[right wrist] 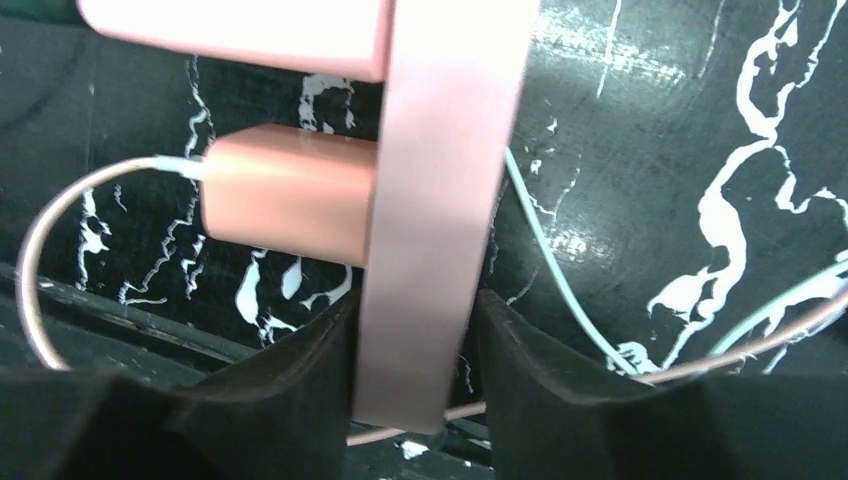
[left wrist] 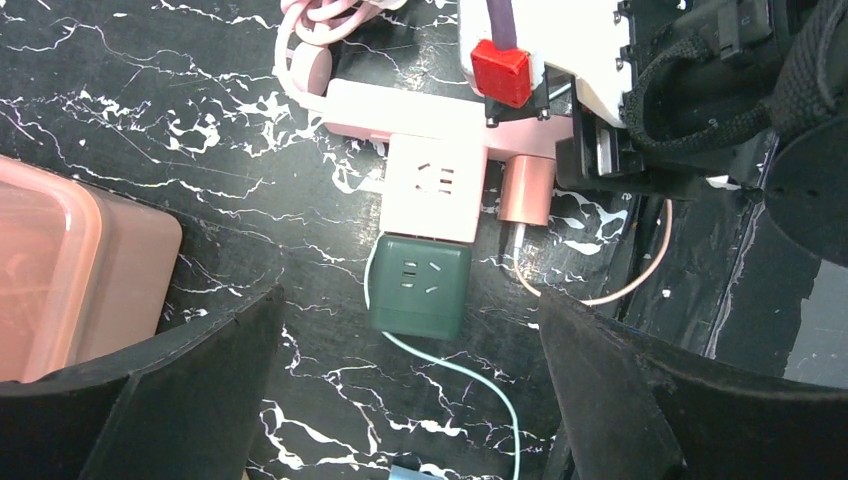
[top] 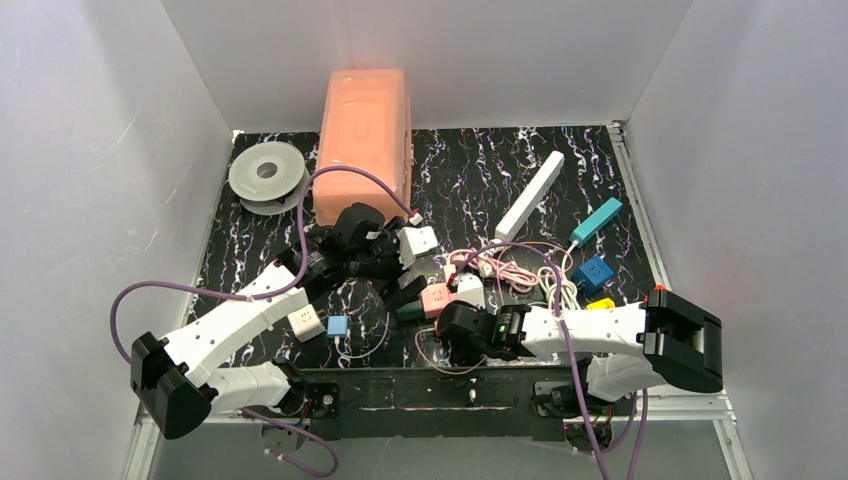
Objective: Pull the plug off the socket
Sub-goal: Remove the plug from the socket.
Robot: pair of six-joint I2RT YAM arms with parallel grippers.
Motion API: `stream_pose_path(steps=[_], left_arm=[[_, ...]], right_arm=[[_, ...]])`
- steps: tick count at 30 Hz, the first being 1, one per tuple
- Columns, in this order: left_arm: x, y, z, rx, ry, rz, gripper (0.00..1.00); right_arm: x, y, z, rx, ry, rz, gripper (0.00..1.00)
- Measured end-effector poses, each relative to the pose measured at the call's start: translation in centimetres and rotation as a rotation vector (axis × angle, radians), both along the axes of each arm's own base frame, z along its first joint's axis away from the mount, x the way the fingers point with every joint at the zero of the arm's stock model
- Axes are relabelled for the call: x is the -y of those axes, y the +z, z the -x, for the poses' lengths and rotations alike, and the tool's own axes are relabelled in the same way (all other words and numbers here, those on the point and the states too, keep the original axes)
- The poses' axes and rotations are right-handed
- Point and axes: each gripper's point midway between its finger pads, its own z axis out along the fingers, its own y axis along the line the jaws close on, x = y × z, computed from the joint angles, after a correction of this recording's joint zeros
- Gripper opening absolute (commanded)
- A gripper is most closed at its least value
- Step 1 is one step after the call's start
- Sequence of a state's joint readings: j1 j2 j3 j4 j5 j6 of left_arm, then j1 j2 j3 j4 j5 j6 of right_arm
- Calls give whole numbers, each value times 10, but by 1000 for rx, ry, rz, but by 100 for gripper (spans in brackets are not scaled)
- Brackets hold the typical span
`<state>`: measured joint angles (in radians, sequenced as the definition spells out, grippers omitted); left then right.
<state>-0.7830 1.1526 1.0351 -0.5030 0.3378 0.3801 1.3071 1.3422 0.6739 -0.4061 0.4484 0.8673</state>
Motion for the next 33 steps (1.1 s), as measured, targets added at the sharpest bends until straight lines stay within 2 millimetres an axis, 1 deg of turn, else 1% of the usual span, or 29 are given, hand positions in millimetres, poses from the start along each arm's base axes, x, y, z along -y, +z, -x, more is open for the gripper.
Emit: stream_pose_path(steps=[1, 2, 3, 7, 9, 11, 14, 16, 18, 24, 29, 33], left_arm=[[0, 0, 0, -2, 3, 0, 98], [0, 0, 0, -4, 6, 1, 98], [0, 0, 0, -7, 9, 3, 98], [2, 1, 1, -24, 19, 14, 98], [5, 1, 2, -38, 21, 28, 98], [10, -2, 0, -56, 24, 39, 98], [18, -12, -1, -97, 22, 35, 98], [21, -19, -1, -116, 20, 28, 98], [27, -24, 0, -123, 10, 24, 98], [42, -38, -2, -159, -7, -2, 98], [43, -54, 0, -203, -12, -34, 98], [39, -68, 4, -222, -7, -52, 98]], right_arm=[[-1, -1, -1, 3, -4, -1, 28], [-4, -1, -1, 8, -7, -8, 13], [-3, -1, -2, 13, -23, -8, 1], [0, 1, -3, 36, -18, 2, 1], [5, 10, -5, 59, -12, -7, 1], [8, 25, -7, 88, -5, -45, 1], [11, 49, -12, 139, -5, -109, 1], [12, 57, -14, 159, -6, -126, 1], [14, 58, -16, 173, -2, -118, 1], [18, 53, -19, 193, 15, -70, 1], [19, 52, -21, 202, 21, -53, 1], [19, 52, -21, 211, 29, -48, 1]])
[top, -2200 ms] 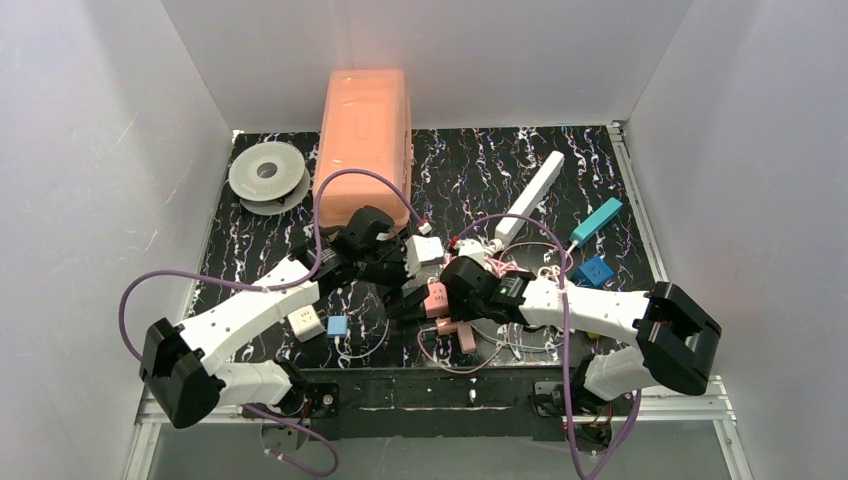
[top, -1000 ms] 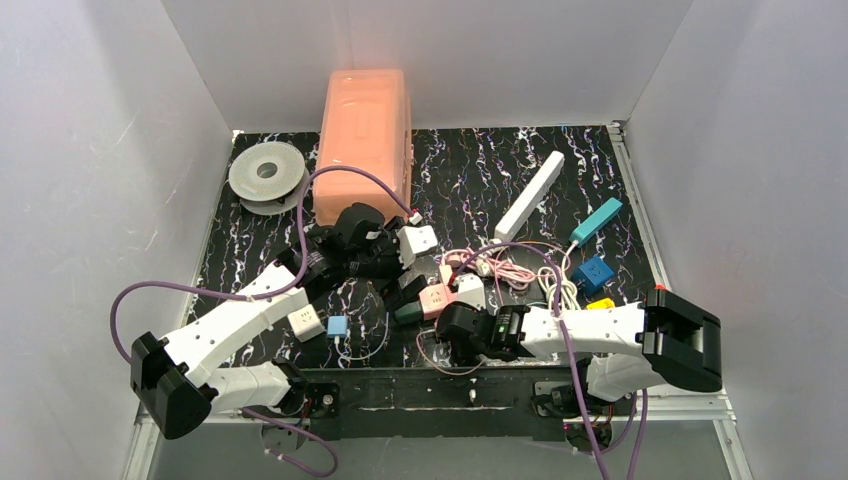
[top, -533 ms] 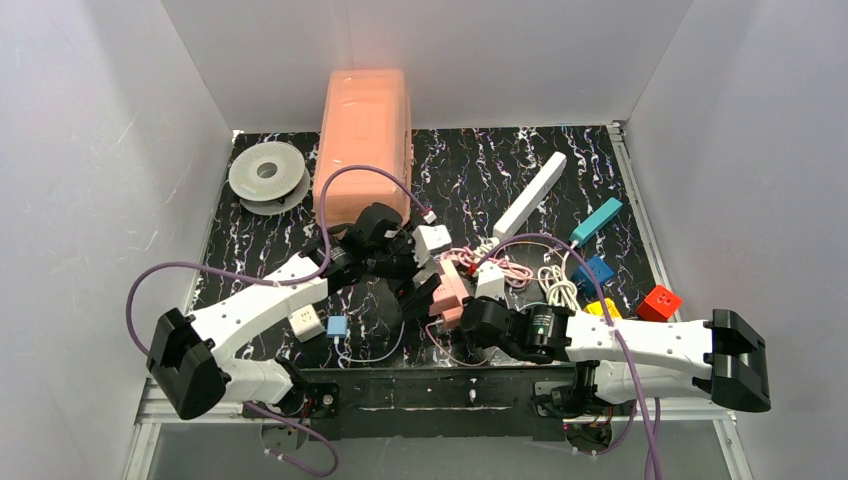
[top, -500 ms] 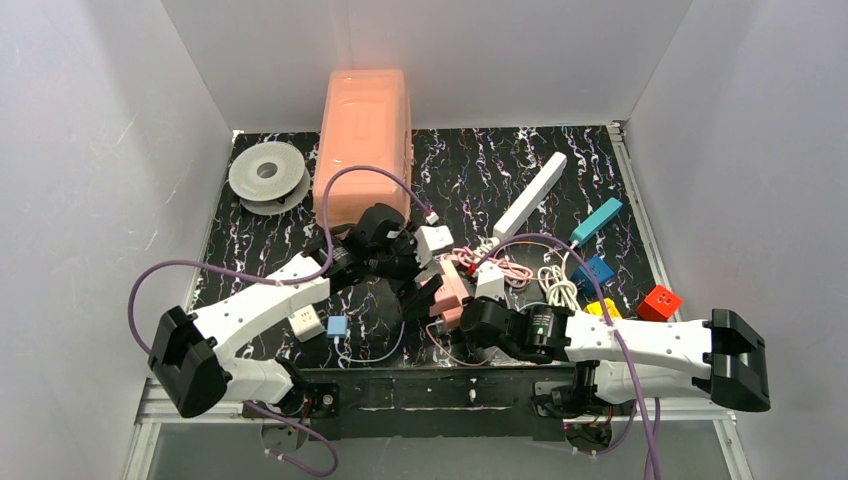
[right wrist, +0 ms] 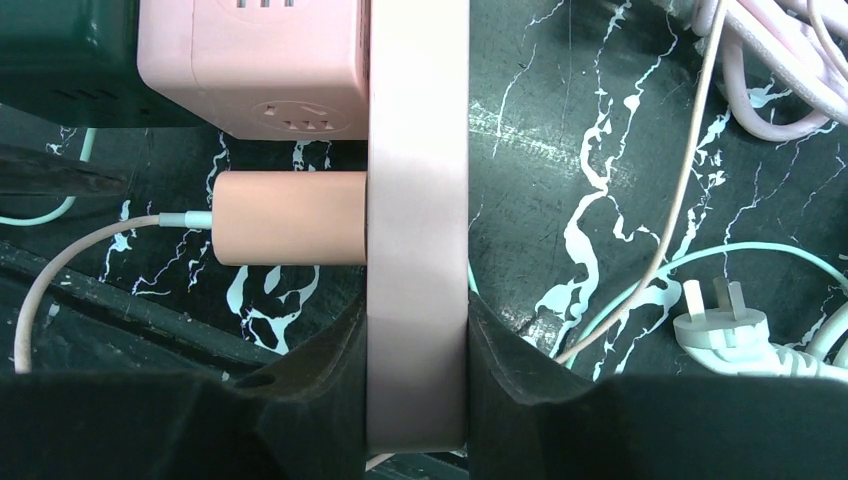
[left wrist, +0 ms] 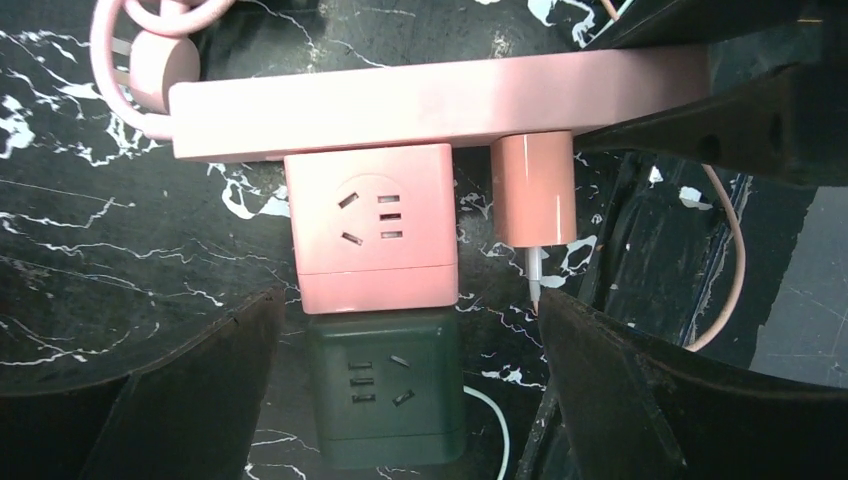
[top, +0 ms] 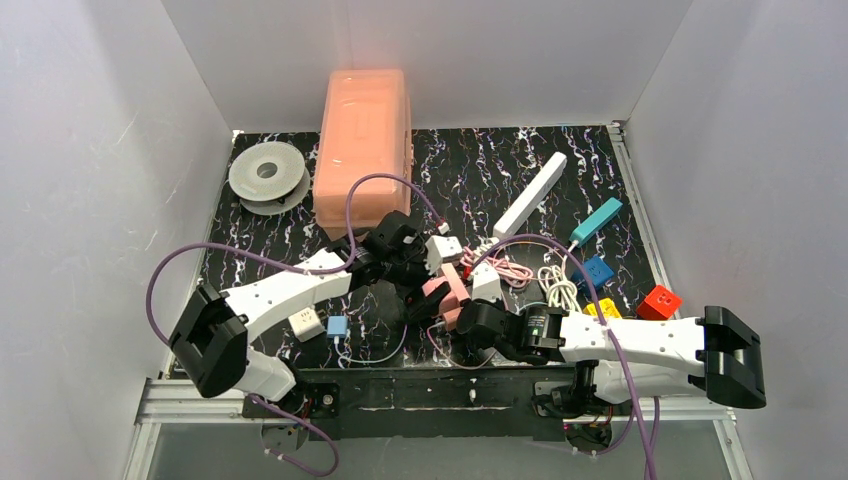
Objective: Pull the plug off the socket
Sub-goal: Remove the plug from the socket.
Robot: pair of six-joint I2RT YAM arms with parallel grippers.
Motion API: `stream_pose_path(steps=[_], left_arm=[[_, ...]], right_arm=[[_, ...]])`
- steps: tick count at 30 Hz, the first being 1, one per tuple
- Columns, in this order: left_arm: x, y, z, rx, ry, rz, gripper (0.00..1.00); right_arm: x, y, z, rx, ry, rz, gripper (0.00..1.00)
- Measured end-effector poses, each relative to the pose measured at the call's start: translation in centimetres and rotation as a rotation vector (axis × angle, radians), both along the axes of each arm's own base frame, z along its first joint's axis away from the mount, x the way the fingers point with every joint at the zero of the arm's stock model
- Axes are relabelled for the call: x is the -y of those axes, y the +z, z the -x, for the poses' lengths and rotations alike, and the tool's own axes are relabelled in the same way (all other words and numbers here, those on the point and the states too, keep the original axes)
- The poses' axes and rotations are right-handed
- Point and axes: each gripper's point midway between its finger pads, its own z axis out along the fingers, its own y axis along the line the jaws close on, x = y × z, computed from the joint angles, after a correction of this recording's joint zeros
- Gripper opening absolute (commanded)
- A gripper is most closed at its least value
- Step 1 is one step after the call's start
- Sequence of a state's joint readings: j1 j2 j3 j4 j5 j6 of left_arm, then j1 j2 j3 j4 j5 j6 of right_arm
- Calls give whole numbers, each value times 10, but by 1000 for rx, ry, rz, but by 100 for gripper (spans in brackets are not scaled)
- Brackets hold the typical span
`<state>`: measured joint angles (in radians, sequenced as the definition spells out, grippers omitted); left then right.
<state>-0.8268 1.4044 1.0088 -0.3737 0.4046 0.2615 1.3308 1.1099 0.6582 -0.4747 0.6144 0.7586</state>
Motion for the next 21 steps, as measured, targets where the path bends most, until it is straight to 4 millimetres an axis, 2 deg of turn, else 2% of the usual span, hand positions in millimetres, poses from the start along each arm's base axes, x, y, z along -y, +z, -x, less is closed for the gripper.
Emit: stream_pose_path(steps=[11, 17, 21], left_arm=[[10, -37, -7, -63, 8, -53, 97], [13, -42, -12, -66, 12, -64, 72], [20, -37, -18, -53, 28, -43, 65]], right_arm=[[2, 0, -1, 19, 22, 25, 1], [1, 3, -1, 23, 27, 19, 1], [0, 8, -2, 30, 26, -5, 1]])
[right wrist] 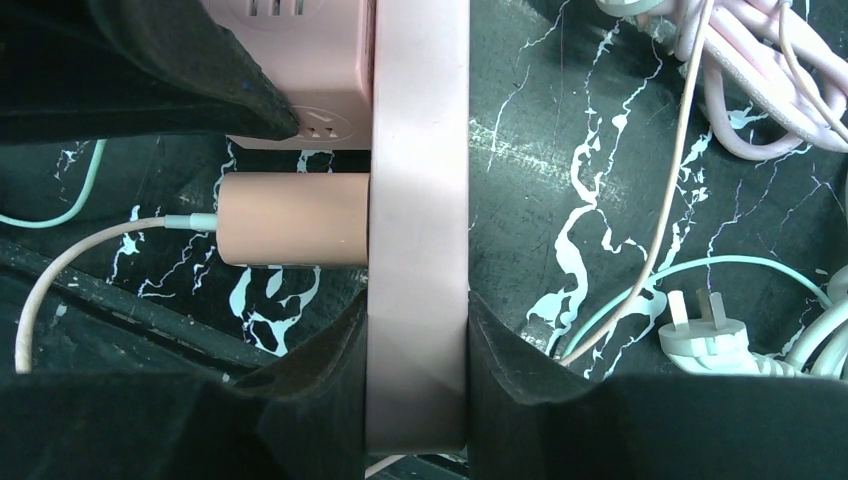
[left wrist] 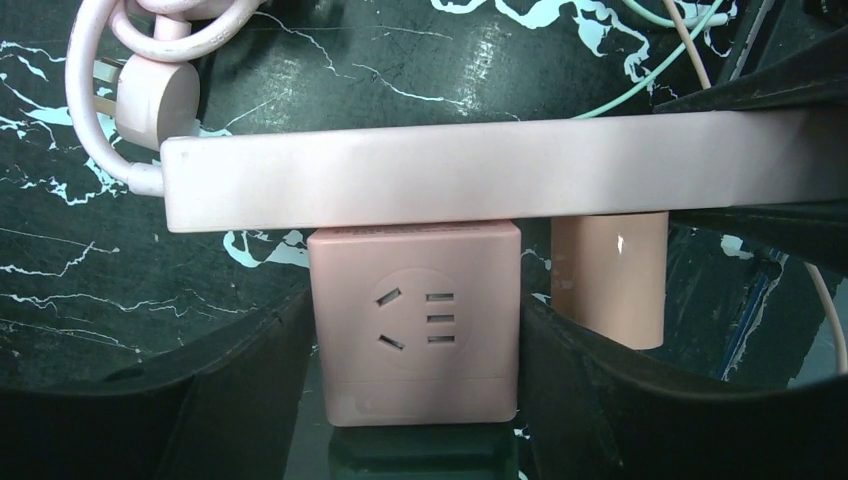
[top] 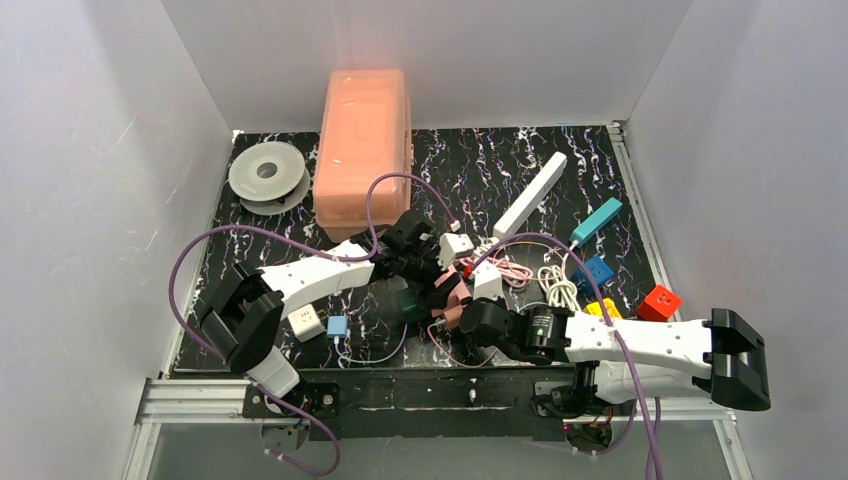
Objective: Pull the plug off the socket
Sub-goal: Remove the plug from the socket.
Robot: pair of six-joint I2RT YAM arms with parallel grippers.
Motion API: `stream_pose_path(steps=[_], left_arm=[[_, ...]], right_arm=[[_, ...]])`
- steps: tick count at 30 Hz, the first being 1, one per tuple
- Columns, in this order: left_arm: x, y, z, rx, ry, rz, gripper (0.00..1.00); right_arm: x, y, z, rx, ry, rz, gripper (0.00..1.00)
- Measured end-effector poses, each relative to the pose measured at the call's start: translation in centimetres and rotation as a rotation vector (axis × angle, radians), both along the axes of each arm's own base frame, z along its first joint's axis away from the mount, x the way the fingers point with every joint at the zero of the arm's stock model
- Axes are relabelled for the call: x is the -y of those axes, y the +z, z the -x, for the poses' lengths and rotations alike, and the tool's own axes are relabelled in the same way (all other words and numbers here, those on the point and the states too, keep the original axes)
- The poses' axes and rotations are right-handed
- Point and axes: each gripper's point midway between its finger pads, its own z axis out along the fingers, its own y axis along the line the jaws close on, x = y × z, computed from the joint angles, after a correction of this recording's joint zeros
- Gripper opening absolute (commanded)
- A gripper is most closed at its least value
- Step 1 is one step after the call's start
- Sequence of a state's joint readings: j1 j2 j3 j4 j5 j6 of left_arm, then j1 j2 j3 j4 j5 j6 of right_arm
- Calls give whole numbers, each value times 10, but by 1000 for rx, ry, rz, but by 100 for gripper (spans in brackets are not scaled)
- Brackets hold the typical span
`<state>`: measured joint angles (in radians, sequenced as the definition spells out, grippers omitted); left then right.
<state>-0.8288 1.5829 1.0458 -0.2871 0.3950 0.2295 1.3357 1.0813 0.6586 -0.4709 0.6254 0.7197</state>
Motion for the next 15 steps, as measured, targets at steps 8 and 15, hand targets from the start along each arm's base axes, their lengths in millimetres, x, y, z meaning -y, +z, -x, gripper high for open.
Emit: stream_pose_path(steps=[8, 15], left_arm=[[3, 1, 2, -22, 16, -2, 32], [1, -1, 4, -20, 13, -15, 0]], right_arm=[[0, 1, -1, 5, -2, -3, 1], [0, 1, -1, 4, -3, 0, 1]])
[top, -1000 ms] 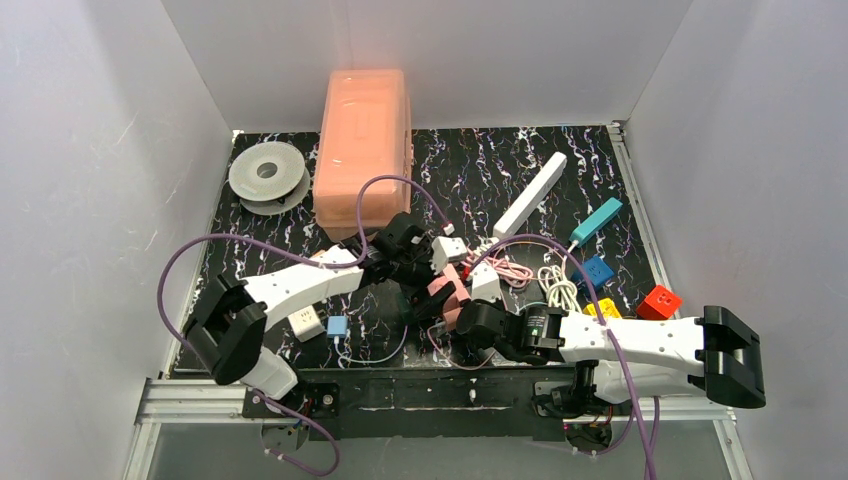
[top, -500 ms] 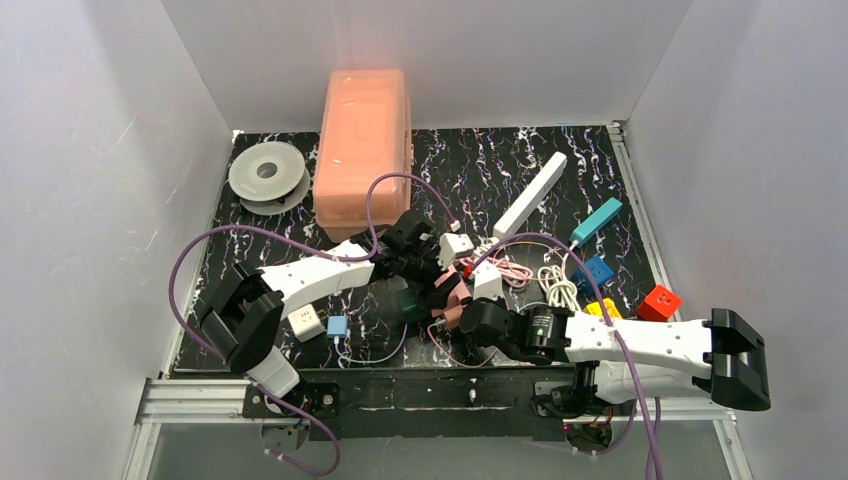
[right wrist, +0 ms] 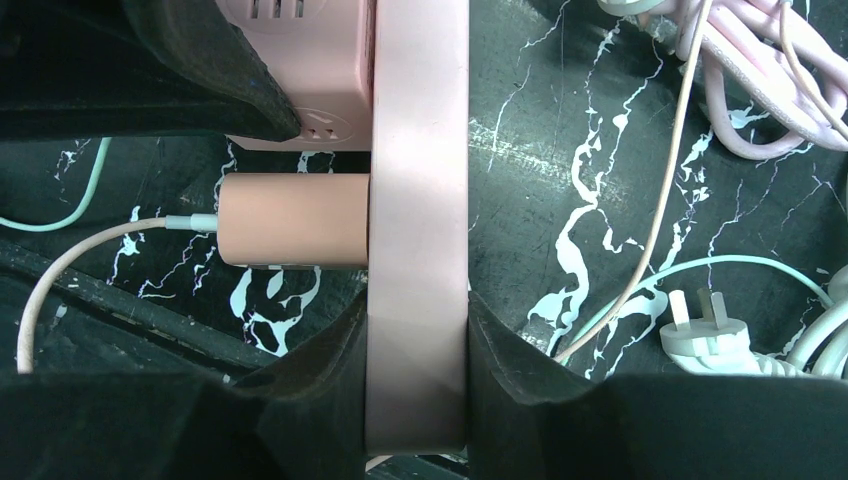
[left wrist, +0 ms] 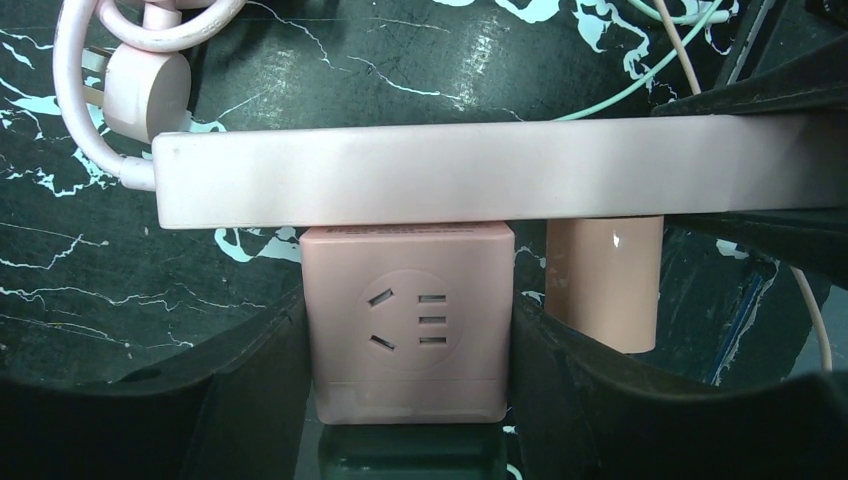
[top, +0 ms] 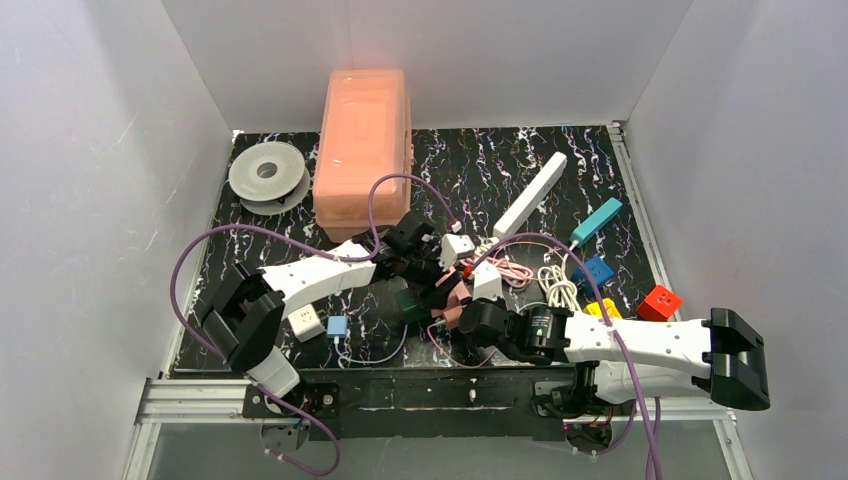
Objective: Pull the plug off the socket
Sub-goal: Remove the plug from the socket.
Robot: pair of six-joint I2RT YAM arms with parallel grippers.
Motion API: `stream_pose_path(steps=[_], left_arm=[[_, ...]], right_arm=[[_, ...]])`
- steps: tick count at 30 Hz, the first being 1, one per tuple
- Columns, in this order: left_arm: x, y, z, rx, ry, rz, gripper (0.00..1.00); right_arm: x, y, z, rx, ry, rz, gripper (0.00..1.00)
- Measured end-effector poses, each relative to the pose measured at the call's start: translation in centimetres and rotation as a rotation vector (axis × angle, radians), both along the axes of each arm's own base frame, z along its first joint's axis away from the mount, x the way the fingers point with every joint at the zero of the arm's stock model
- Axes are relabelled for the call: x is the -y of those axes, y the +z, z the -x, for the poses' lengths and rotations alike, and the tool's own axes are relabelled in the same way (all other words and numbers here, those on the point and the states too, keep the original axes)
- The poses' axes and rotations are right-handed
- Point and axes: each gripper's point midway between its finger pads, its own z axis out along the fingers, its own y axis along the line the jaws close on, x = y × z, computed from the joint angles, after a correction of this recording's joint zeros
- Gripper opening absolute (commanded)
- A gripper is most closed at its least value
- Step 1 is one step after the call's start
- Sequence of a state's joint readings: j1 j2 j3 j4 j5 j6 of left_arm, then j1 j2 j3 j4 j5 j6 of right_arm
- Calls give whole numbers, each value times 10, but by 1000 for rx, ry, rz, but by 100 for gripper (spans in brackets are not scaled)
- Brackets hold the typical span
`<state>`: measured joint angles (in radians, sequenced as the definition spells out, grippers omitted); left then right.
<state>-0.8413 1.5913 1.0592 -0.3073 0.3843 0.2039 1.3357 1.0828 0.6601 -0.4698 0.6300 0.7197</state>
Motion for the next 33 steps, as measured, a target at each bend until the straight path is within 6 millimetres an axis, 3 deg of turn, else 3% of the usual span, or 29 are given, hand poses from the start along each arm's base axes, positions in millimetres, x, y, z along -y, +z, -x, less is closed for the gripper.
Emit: stream_pose_path(steps=[18, 28, 33], left_arm=[[-26, 3, 10, 56, 4, -36, 0], [-37, -9, 12, 81, 17, -67, 0], [-50, -4, 15, 119, 32, -67, 0]], right_arm=[[-16, -4, 4, -29, -3, -89, 1], [-23, -22, 2, -85, -17, -74, 1], [-33, -22, 4, -114, -10, -90, 1]])
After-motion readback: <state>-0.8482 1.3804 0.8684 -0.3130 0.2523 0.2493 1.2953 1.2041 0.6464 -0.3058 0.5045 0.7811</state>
